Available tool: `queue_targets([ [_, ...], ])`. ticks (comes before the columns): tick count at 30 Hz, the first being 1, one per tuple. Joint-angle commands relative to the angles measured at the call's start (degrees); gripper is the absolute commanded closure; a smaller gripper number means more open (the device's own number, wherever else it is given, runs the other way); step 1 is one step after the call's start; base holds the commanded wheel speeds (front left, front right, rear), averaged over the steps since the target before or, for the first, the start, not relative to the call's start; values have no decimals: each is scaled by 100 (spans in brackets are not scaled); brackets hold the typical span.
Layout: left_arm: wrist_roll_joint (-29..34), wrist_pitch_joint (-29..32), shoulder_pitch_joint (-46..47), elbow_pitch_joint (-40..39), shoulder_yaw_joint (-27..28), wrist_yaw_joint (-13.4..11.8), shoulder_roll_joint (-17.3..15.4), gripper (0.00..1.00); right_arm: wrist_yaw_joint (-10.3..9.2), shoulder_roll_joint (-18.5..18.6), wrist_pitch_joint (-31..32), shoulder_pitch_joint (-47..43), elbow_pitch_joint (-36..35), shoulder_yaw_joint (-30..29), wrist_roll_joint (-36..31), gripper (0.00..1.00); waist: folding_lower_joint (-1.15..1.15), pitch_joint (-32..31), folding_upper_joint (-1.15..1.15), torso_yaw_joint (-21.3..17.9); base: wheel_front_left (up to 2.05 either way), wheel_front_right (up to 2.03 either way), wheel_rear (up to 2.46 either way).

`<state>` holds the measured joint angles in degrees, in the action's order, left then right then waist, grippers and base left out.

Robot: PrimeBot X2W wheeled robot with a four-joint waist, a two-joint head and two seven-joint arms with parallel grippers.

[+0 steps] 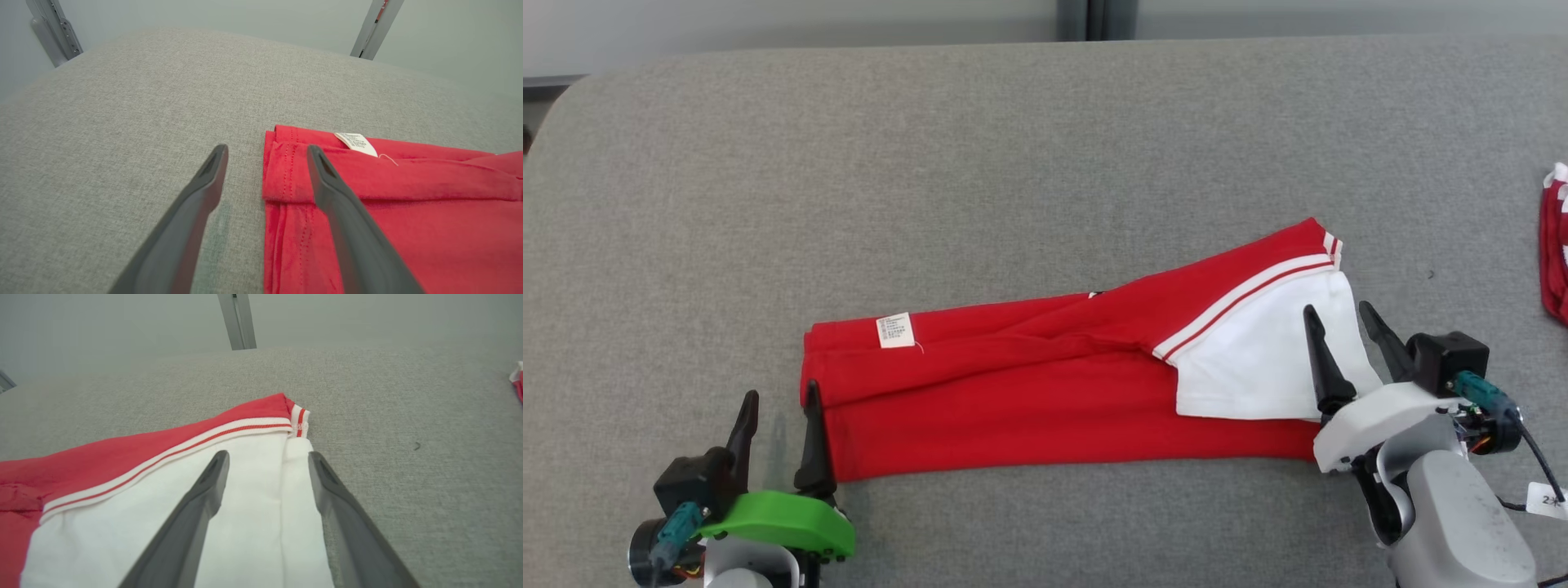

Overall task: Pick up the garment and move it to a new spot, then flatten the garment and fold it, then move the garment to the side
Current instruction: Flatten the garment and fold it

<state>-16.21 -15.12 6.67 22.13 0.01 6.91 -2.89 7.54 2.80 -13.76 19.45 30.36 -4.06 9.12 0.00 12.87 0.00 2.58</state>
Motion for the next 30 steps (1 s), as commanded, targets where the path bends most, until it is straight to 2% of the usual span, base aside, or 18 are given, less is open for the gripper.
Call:
queue_targets([
  [1,-47,2,64,-33,-66,-52,-14,0,-12,25,97,93,417,-64,-242,0,0,27,0,85,0,0,0],
  [7,-137,1,126,24,-196,-121,-13,0,-13,23,211,209,1511,-322,-545,0,0,28,0,134,0,0,0],
  [8,-148,1,126,30,-204,-128,-13,0,-13,22,212,220,1649,-278,-498,15,0,27,0,128,0,0,0],
  [9,-161,1,122,34,-220,-134,-12,0,-13,14,221,243,1816,-179,-409,62,0,19,0,116,0,0,0],
  [10,-171,1,108,35,-229,-141,-12,0,-13,8,202,268,1923,-103,-288,100,0,12,0,98,0,0,0],
  [13,-139,1,36,33,-221,-153,-13,0,-12,-5,81,368,2071,-30,-138,100,0,-48,0,-8,0,0,0],
  [18,-89,1,-69,14,-194,-148,-12,0,-33,227,-103,569,1961,-611,-413,100,0,-157,0,-272,0,0,0],
  [21,-74,2,-55,10,-220,-124,-12,0,-17,356,-140,650,1523,-1094,-702,100,0,-203,0,-440,0,0,0],
  [25,-96,1,17,7,-304,-110,-13,0,-12,337,-145,564,670,-1539,-886,100,0,-228,0,-545,0,0,0],
  [27,-112,1,29,13,-349,-108,-13,0,-12,250,-145,478,301,-1492,-856,100,0,-242,0,-570,0,0,0],
  [30,-157,1,23,5,-409,-109,-14,0,-12,131,-146,337,-169,-1033,-692,100,0,-266,0,-577,0,0,0],
])
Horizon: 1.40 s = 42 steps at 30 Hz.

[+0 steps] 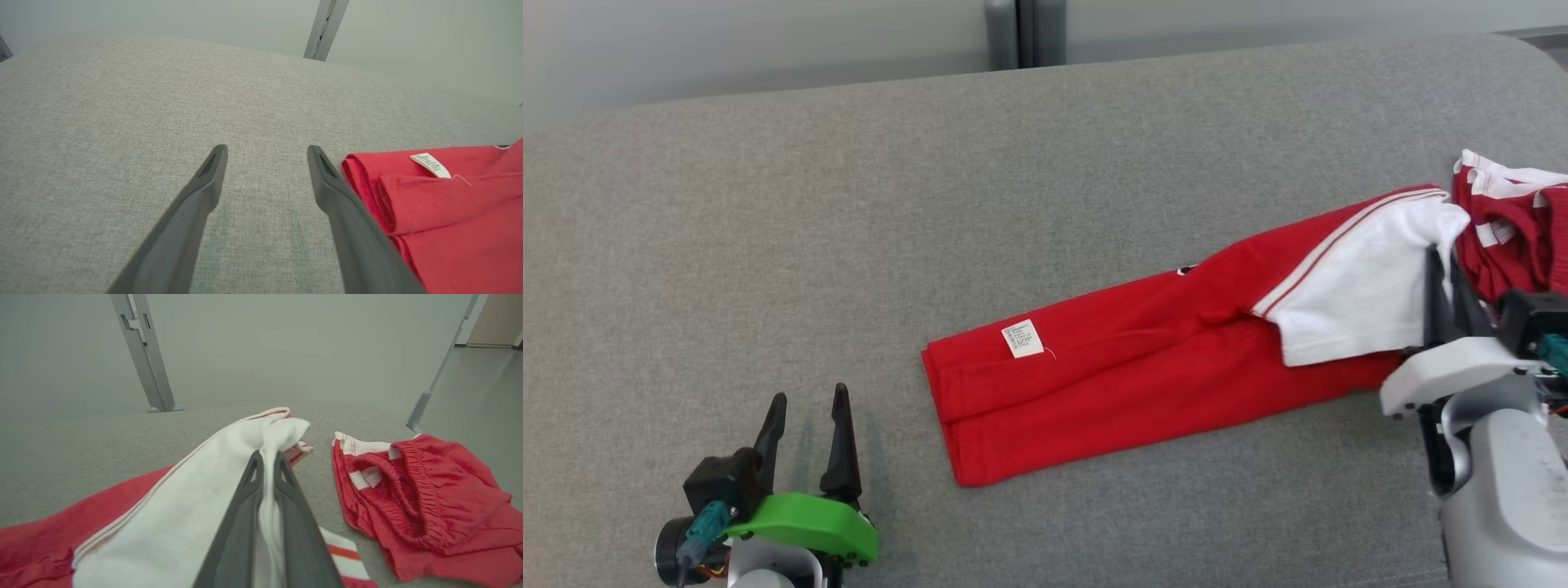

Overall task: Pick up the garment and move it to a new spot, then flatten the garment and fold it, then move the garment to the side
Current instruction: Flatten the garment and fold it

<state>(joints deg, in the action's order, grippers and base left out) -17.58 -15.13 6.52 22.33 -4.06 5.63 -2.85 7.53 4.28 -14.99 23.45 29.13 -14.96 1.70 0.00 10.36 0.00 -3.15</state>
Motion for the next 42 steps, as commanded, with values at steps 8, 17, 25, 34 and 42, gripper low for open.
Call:
queue_targets([
  [8,-46,3,-55,29,-90,5,-18,0,-11,-130,-24,-426,-683,2643,1077,100,0,-75,0,241,0,0,0],
  [17,-185,3,-112,113,-235,-78,-17,0,-10,-124,-3,360,-339,5137,2370,0,0,-98,0,659,0,0,0],
  [25,-177,3,-154,54,-149,-160,-17,0,-11,-115,-20,502,-349,5005,2519,0,0,-154,0,617,0,0,0],
  [34,39,4,-175,-105,0,-151,-18,0,-10,-126,-24,-228,-551,2697,1169,0,0,-260,0,276,0,0,0],
  [42,196,4,-403,-208,88,-211,-18,0,-10,-126,-24,-1008,-598,1999,738,0,0,-539,0,42,0,0,0],
])
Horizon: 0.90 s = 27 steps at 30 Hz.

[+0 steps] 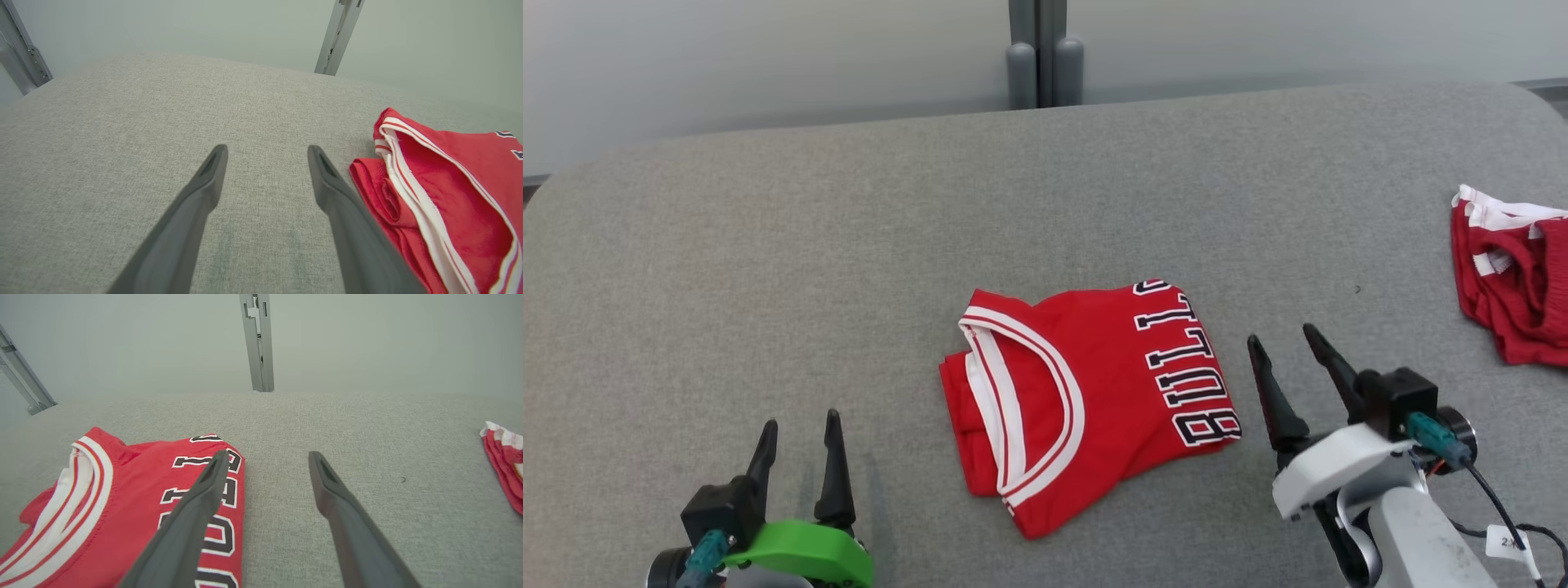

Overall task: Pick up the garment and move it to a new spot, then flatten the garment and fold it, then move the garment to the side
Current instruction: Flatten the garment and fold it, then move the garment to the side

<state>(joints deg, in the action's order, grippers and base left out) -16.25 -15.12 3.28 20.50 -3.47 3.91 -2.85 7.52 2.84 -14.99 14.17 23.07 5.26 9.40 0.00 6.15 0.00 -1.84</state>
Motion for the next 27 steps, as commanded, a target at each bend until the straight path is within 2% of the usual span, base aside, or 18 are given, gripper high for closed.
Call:
queue_targets([
  [1,68,2,-128,-32,28,-47,-18,0,-9,18,-24,-176,31,-42,-26,0,0,-170,0,-103,0,0,0],
  [8,79,2,-571,-120,-116,-122,-18,0,-9,16,-24,-829,265,-187,52,0,0,-457,0,-116,0,0,0],
  [14,15,2,-686,-163,-184,-185,-18,0,-9,17,-25,-962,313,-221,71,0,0,-457,0,-73,0,0,0],
  [20,58,2,-417,-221,-233,-144,-18,0,-9,19,-25,-559,478,-113,-21,0,0,-197,0,0,0,0,0],
  [27,86,2,78,-285,-314,-32,-18,0,-9,18,-24,474,945,61,-208,0,0,434,0,233,0,0,0],
])
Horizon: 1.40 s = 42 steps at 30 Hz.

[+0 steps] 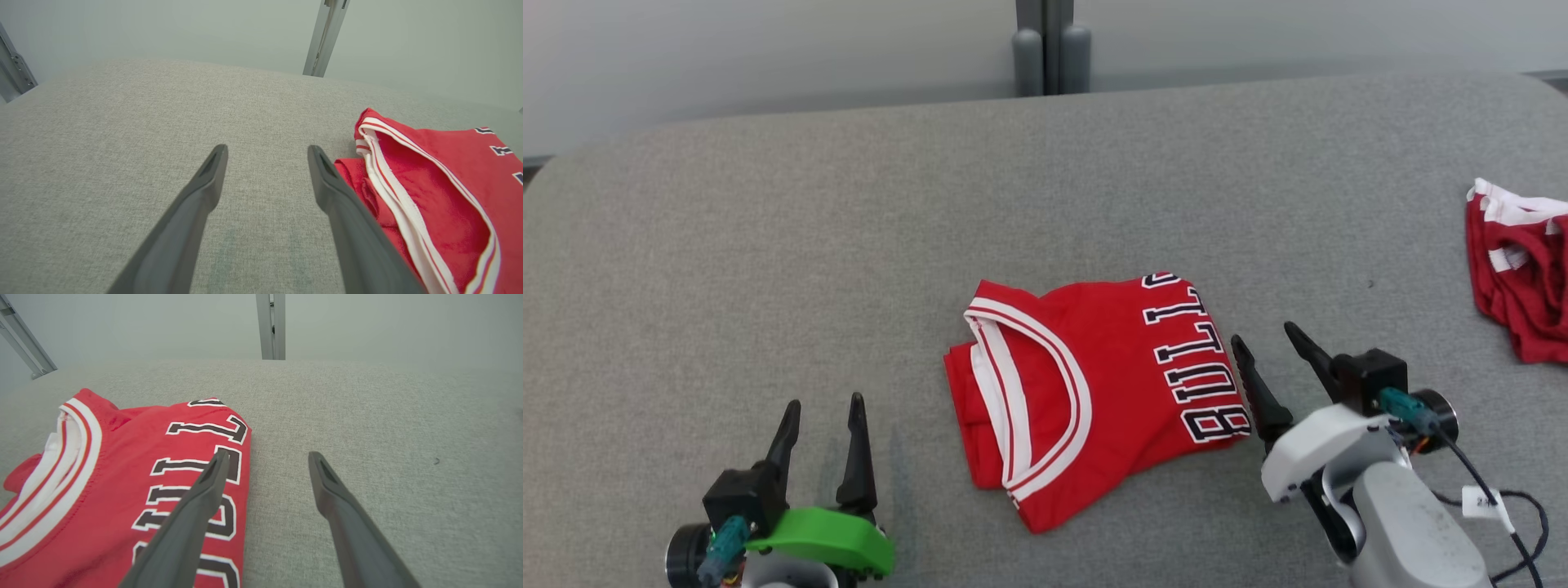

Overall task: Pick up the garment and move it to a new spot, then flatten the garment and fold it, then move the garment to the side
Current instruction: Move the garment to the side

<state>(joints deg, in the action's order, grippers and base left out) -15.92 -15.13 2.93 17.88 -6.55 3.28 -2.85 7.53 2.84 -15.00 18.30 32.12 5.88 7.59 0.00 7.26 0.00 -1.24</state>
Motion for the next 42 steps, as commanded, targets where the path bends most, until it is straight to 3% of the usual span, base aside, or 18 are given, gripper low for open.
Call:
queue_targets([
  [1,48,4,192,-25,-15,53,-18,0,-11,21,-24,215,166,23,-46,0,0,416,0,215,0,0,0],
  [9,49,4,522,55,-109,152,-18,0,-10,21,-12,844,1182,514,64,0,0,849,0,435,0,0,0],
  [10,57,3,529,61,-100,157,-18,0,-11,23,-3,861,1308,558,104,7,0,866,0,428,0,0,0],
  [11,81,3,526,72,-87,166,-18,0,-10,20,21,865,1441,611,119,53,0,874,0,404,0,0,0],
  [12,98,3,513,82,-71,169,-18,0,-11,16,32,854,1517,615,136,86,0,875,0,372,0,0,0],
  [13,109,3,490,91,-38,183,-17,0,-11,15,33,852,1569,582,138,100,0,870,0,305,0,0,0],
  [18,217,4,460,58,52,235,-17,0,-28,64,29,782,1404,230,51,100,0,783,0,-227,0,0,0],
  [30,443,3,615,-156,-380,373,-20,0,-17,33,-7,469,896,115,199,100,0,610,0,-2167,0,0,0],
  [36,452,4,653,-152,-641,388,-26,0,-12,17,-11,306,756,189,401,100,0,643,0,-2691,0,0,0],
  [42,500,4,549,-97,-696,405,-28,0,-12,18,-11,211,674,216,483,100,0,692,0,-2888,0,0,0],
])
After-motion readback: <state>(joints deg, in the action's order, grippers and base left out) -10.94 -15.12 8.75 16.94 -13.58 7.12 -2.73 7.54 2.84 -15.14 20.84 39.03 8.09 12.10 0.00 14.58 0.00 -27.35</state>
